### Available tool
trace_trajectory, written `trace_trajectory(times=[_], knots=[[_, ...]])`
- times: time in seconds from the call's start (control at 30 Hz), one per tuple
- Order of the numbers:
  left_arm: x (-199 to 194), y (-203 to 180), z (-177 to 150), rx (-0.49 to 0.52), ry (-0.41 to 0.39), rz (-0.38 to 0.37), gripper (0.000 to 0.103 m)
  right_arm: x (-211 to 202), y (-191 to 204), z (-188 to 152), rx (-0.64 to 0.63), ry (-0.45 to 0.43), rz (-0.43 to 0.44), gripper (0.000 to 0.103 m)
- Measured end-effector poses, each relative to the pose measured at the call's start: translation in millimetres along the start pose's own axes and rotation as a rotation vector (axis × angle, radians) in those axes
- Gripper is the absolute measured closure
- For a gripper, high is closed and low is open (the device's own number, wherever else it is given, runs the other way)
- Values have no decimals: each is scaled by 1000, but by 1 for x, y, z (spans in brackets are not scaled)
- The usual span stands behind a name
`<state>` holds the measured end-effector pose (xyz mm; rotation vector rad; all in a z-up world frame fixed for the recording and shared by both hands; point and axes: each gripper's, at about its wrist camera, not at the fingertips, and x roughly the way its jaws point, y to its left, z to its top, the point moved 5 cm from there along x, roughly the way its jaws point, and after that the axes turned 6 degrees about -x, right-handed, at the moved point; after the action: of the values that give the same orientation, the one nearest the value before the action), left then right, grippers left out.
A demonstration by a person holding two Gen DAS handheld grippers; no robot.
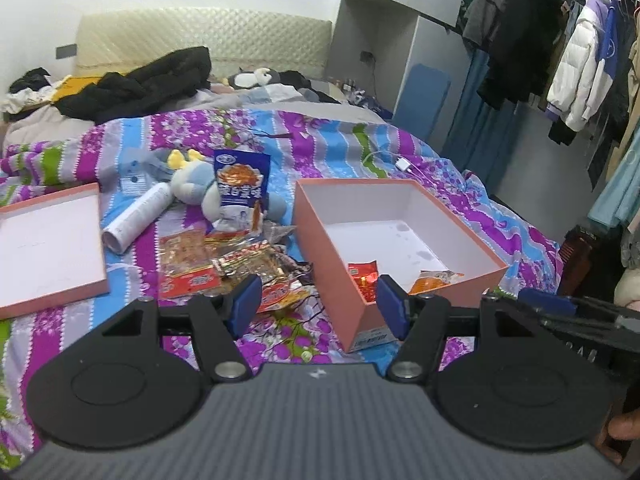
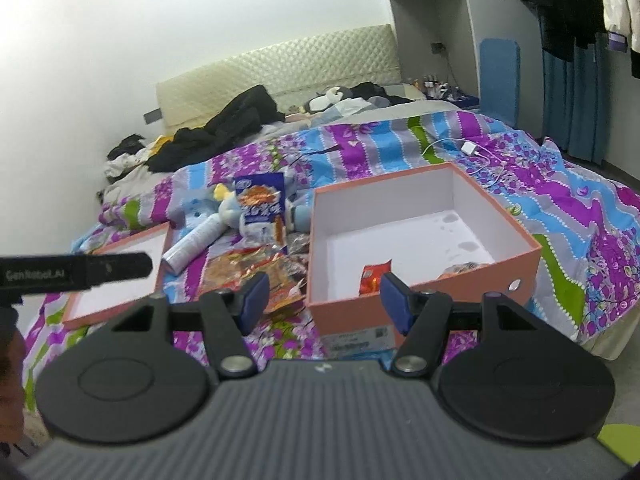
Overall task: Organize snacks
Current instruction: 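Withdraw both open tools from the pink box back toward the snack pile, then grasp the clear packet with barcode label using the left tool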
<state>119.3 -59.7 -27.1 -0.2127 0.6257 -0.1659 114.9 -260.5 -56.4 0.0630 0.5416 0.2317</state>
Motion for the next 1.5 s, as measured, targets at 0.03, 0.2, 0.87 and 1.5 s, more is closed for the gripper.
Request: trace_trajectory(times=[0.03,0.2,0.87,1.5], knots=[[-5,2,-2,-5,-2,7,34,-1,3,-3,-4,5,4,39],[-27,18,-19,-32,-2,38,34,-10,22,-17,-14,24,46,39],[-12,84,-54,-141,59,126,30,13,59,-47,-109,85,91,39],[126,151,-47,-165,89,126,30,110,108,-62,-292,-13,46,40]])
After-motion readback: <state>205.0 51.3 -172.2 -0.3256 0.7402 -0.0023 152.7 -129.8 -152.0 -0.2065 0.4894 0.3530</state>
